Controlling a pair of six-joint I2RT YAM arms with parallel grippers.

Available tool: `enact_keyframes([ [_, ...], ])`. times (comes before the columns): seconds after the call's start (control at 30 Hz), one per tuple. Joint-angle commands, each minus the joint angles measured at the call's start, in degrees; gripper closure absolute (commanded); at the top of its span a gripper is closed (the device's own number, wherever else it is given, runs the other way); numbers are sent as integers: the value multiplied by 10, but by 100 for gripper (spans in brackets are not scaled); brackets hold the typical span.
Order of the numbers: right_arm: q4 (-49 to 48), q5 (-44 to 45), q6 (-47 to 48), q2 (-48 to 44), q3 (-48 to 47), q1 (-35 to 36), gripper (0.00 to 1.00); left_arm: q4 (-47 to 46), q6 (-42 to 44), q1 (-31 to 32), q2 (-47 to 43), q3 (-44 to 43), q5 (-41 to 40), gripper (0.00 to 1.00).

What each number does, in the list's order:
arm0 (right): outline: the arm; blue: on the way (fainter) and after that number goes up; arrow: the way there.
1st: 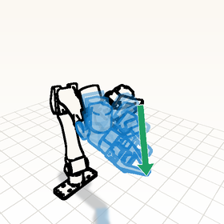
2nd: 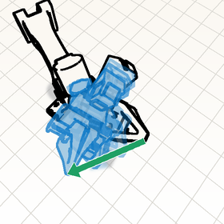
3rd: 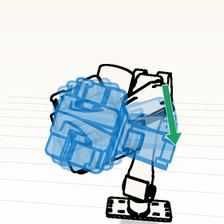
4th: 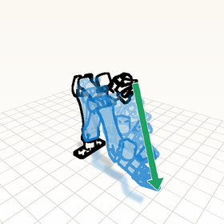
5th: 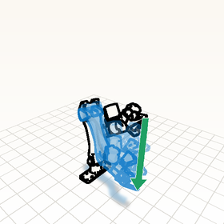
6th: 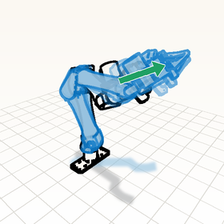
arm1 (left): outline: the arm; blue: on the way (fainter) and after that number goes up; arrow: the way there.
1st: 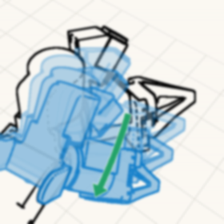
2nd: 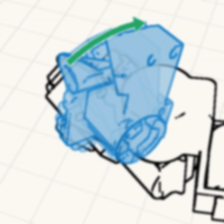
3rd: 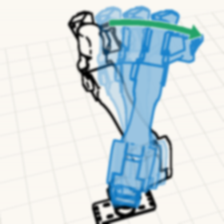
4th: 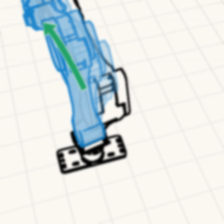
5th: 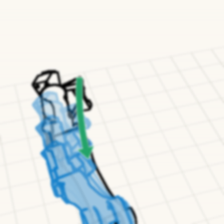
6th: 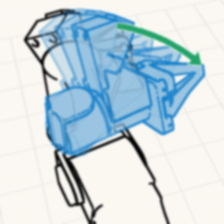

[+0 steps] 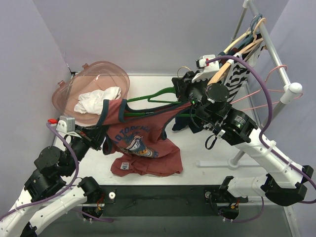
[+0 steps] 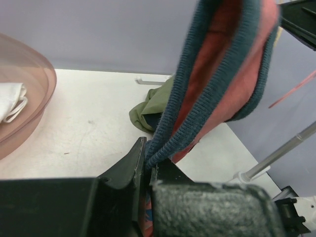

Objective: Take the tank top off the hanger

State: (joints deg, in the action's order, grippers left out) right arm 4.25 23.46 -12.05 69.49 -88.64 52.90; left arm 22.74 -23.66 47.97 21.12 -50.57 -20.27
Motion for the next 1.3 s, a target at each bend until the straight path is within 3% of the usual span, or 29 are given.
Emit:
enact_keyframes([
  [0.0,9,60,45,-6,-20,-20,100,16,-23,-2,-13,-32,-103,100],
  [0.2,-2,60,36,-13,-29,-19,100,76,-63,-2,-8,-52,-181,100],
  [0.3,-9,48,34,-15,-31,-19,100,59,-45,-1,-6,-51,-146,100],
  [0.37,-12,28,29,-16,-29,-19,100,41,-17,0,2,-51,-81,100],
  [0.43,-21,15,18,-20,-21,-18,100,42,4,1,23,-64,-12,88],
  [0.47,-24,5,15,-22,-19,-18,100,47,12,0,31,-68,10,64],
  [0.6,-26,-3,6,-20,-19,-17,100,65,41,1,57,-86,87,43],
  [0.9,-28,-8,-4,-19,-13,-10,100,27,42,0,85,-102,202,40],
  [1.0,-28,-7,-3,-16,-13,-7,100,6,65,0,86,-103,258,35],
  [1.27,-21,-24,-10,-19,-10,-6,100,58,138,0,109,-152,264,35],
])
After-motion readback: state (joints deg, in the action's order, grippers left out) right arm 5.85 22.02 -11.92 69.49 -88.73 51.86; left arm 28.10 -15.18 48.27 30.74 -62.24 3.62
